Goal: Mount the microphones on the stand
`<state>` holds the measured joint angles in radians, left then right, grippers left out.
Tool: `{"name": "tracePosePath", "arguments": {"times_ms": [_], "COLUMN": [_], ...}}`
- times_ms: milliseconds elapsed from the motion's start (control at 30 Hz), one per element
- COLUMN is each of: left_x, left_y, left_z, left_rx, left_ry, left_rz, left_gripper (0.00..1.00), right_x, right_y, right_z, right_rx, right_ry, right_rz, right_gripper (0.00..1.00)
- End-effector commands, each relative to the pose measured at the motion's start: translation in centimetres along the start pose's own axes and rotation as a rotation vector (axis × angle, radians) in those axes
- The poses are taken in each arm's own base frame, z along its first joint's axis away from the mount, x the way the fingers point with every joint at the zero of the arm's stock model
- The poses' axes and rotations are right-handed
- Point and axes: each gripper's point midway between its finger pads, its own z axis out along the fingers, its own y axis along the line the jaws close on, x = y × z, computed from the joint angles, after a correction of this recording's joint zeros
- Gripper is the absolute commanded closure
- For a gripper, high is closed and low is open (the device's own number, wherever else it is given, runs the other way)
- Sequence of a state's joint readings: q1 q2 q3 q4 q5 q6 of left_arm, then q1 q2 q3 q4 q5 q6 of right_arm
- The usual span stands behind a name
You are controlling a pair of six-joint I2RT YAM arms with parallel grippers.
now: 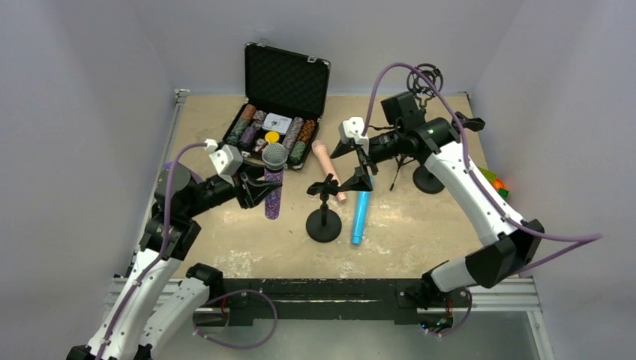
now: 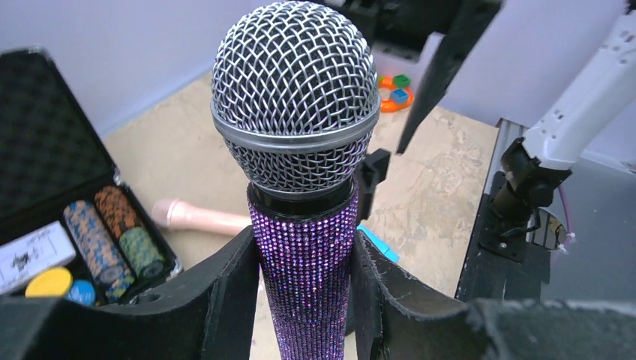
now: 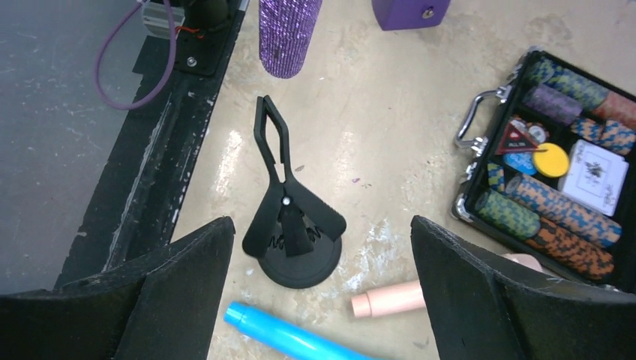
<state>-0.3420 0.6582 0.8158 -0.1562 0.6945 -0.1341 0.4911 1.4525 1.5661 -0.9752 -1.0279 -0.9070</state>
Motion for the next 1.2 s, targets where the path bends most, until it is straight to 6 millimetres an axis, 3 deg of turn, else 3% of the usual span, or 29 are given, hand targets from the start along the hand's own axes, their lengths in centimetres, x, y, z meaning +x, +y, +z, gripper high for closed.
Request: {"name": "tracePosePath", "arguments": {"times_ms": [0,233,533,1067,1167], "left_x": [-3.7,-5.4,-5.4,-2.9,-2.5], "left_y": [-2.3,-3.1,-3.3,-3.4,-3.3], "left_z": [0.0,0.6,2.2,4.5,4.5], "left_rx": [0.125,0.192,0.244,0.279,0.279], "left_ry": [-0.111,-0.165,-0.166,-0.088,-0.076], "left_rz": [0.117,0.127,0.096,0.068,0.074], "left_gripper": [1.0,1.0,1.0,1.0,1.0], "right_x": [-0.9,0.9,2.8,1.9,1.6], "right_y": [-0.1,0.5,1.3,2.0,2.2], "right_z": [1.1,2.3,2.8,2.8,2.9], "right_rx": [-0.019,-0.055,-0.077,-0.109,-0.118], "right_ry": [0.001,0.034,0.066,0.012,-0.001], "right_rz": [0.007,0.028,0.013,-0.025,-0.024], "right_gripper": [0.1,0.12,0.19,0.38,0.38]}}
